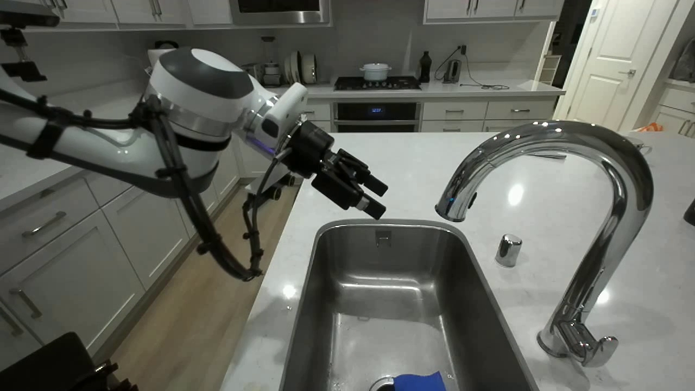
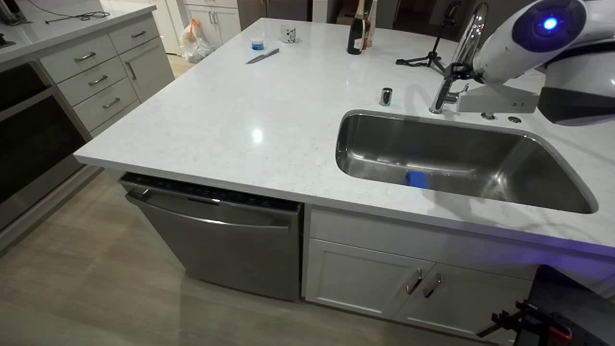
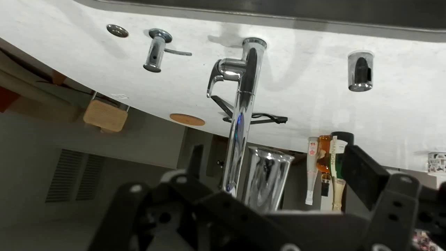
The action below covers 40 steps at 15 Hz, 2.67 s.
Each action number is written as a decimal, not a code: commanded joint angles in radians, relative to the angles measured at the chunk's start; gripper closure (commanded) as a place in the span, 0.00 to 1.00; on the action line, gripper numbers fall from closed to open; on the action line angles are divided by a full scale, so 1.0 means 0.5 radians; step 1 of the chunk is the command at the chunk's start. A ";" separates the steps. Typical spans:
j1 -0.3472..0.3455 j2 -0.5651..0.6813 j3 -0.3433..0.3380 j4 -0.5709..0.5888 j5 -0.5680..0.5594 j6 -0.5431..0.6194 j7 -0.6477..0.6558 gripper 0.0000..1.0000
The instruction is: Pull out the faucet head
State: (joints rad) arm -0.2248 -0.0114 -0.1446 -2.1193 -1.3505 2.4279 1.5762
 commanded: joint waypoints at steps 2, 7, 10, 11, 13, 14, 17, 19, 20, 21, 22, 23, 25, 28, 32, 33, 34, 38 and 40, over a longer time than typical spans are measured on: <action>0.041 0.213 -0.027 0.298 0.018 0.005 -0.032 0.00; 0.021 0.363 -0.058 0.492 0.054 0.005 -0.056 0.00; 0.013 0.461 -0.084 0.605 0.074 -0.003 -0.064 0.00; 0.012 0.489 -0.091 0.636 0.081 -0.010 -0.068 0.00; 0.010 0.548 -0.102 0.700 0.088 -0.034 -0.081 0.00; 0.010 0.573 -0.105 0.730 0.089 -0.046 -0.083 0.00; 0.010 0.638 -0.114 0.820 0.097 -0.077 -0.106 0.00; 0.007 0.670 -0.119 0.865 0.115 -0.112 -0.118 0.00; 0.005 0.680 -0.121 0.880 0.126 -0.133 -0.123 0.00; 0.003 0.690 -0.125 0.895 0.132 -0.152 -0.123 0.00; 0.002 0.698 -0.127 0.909 0.137 -0.166 -0.123 0.00; 0.001 0.710 -0.132 0.923 0.138 -0.177 -0.121 0.00; -0.002 0.731 -0.137 0.950 0.144 -0.189 -0.125 0.00; -0.007 0.763 -0.139 0.985 0.149 -0.205 -0.127 0.00; -0.010 0.795 -0.139 1.015 0.157 -0.238 -0.133 0.00; -0.010 0.807 -0.140 1.027 0.156 -0.247 -0.134 0.00; -0.011 0.814 -0.140 1.033 0.159 -0.253 -0.136 0.00; -0.011 0.830 -0.138 1.048 0.161 -0.290 -0.138 0.44; -0.012 0.829 -0.136 1.047 0.159 -0.316 -0.135 0.59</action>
State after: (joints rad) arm -0.2364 0.3840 -0.2100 -1.6332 -1.2915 2.2896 1.5520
